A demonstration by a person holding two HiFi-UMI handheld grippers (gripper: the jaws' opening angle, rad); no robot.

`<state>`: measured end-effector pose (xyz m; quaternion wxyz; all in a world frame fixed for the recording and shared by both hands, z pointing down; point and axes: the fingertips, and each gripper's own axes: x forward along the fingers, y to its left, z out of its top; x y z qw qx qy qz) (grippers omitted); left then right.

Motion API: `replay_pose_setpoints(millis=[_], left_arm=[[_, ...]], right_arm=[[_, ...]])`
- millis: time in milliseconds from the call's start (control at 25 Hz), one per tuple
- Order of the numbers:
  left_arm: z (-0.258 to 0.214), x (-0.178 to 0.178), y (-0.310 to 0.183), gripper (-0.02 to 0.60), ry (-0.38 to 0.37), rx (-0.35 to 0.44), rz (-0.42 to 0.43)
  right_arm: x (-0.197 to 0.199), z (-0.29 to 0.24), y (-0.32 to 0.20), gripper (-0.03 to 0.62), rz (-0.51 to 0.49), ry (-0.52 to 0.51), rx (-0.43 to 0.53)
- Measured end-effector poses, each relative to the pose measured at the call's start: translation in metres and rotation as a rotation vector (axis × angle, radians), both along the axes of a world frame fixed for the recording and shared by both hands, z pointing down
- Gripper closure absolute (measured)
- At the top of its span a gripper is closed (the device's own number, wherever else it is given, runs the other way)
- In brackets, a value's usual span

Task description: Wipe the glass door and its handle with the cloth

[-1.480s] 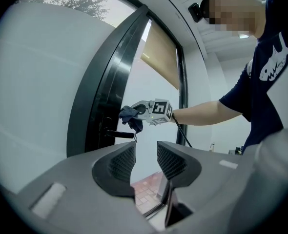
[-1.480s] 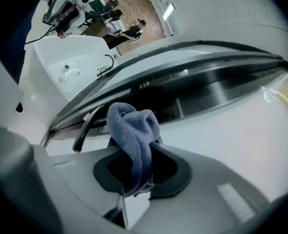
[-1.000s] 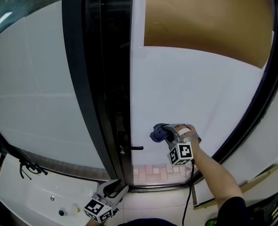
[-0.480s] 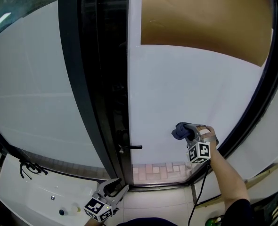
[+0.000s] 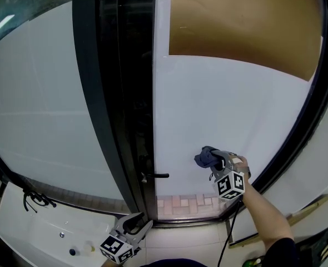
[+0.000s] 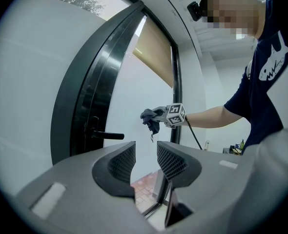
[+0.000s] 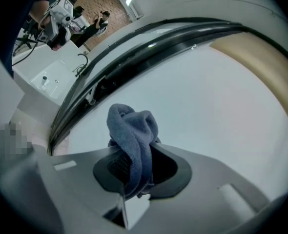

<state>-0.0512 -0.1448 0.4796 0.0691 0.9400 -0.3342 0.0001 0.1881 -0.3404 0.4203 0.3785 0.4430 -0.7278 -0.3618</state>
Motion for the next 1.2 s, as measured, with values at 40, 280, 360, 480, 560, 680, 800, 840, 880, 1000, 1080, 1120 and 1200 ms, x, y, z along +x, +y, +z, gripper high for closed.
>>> replay_pose_setpoints(millis=[40,280,360,480,560,680,800,840,880,1000,1080,1120,1200], left_arm=[[0.000,-0.001,0.001,0.446,0.001,0.000,-0.002],[0.002,-0.011,0.003,0.446,0.010,0.007,-0.019],[0.001,-0.017,0.003,0.446,0.010,0.005,-0.035],[0.000,-0.026,0.003,0.446,0.012,-0.003,-0.060],[0.002,-0.030,0.003,0.446,0.016,-0.006,-0.069],[0.006,-0.034,0.003,0.446,0.017,-0.008,-0.077],[0.013,-0.037,0.001,0.446,0.025,-0.008,-0.078],[0.012,-0.037,0.000,0.446,0.025,-0.010,-0.079],[0.010,-0.036,-0.001,0.446,0.023,-0.013,-0.081],[0.011,-0.033,-0.003,0.446,0.025,-0.011,-0.074],[0.010,-0.033,-0.005,0.446,0.022,-0.014,-0.072],[0.009,-0.032,-0.006,0.446,0.019,-0.016,-0.072],[0.009,-0.029,-0.006,0.446,0.017,-0.019,-0.066]], right_arm=[[-0.020,0.000,0.002,0.528,-0.036,-0.008,-0.009],[-0.145,0.007,0.008,0.528,-0.232,-0.088,-0.108],[-0.182,0.012,0.009,0.528,-0.279,-0.114,-0.156],[-0.224,0.023,0.008,0.528,-0.319,-0.136,-0.212],[-0.244,0.033,0.006,0.528,-0.329,-0.144,-0.247],[-0.263,0.049,0.002,0.528,-0.331,-0.151,-0.295],[-0.273,0.061,-0.004,0.528,-0.314,-0.178,-0.345],[-0.274,0.064,-0.007,0.528,-0.306,-0.183,-0.356],[-0.273,0.066,-0.009,0.528,-0.301,-0.185,-0.361],[-0.265,0.068,-0.012,0.529,-0.291,-0.184,-0.359],[-0.255,0.068,-0.013,0.530,-0.277,-0.196,-0.365],[-0.248,0.069,-0.013,0.530,-0.268,-0.207,-0.371],[-0.234,0.070,-0.013,0.530,-0.249,-0.225,-0.377]])
